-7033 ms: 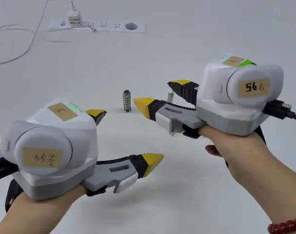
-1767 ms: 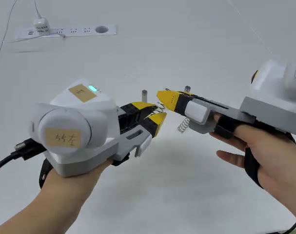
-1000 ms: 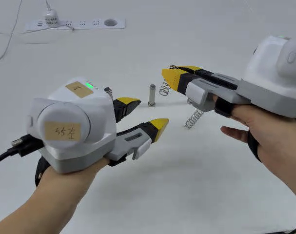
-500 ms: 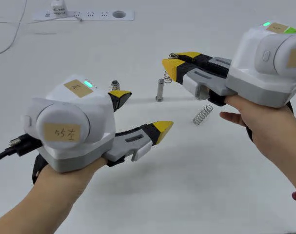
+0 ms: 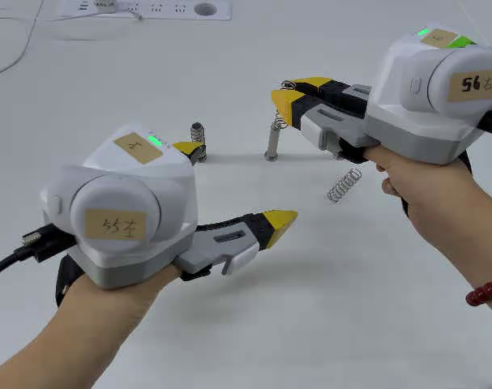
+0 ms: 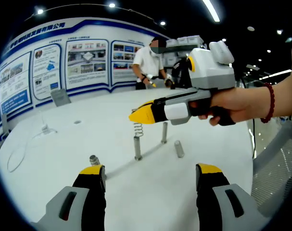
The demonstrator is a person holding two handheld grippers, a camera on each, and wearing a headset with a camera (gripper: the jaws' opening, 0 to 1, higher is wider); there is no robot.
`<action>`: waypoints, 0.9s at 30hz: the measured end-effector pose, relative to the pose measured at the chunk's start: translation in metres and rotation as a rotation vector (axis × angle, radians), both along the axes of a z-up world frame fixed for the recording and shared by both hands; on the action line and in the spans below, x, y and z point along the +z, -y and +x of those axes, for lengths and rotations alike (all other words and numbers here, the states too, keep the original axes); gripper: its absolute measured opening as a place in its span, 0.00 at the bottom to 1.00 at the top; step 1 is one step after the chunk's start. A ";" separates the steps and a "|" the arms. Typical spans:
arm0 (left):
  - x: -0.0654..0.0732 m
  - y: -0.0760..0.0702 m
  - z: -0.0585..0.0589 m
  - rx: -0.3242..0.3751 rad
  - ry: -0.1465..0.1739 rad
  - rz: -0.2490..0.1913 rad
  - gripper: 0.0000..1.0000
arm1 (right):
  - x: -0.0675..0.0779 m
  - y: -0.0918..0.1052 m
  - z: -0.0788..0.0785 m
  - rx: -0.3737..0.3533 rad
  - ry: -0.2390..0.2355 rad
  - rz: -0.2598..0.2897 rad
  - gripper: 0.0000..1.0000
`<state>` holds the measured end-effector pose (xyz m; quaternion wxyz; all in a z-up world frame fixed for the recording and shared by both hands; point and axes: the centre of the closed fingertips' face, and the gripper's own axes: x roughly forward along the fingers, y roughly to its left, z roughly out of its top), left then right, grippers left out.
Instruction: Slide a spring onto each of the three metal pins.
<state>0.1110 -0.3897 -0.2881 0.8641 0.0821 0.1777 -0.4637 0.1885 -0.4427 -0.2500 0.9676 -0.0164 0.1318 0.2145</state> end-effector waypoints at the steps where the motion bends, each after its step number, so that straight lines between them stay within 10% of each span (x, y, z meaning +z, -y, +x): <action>1: 0.000 -0.001 0.000 0.002 -0.002 0.001 0.79 | -0.001 -0.001 0.001 0.001 0.000 0.000 0.11; 27: -0.004 -0.017 0.010 0.072 -0.023 0.003 0.88 | -0.010 -0.005 0.004 -0.005 0.005 -0.056 0.12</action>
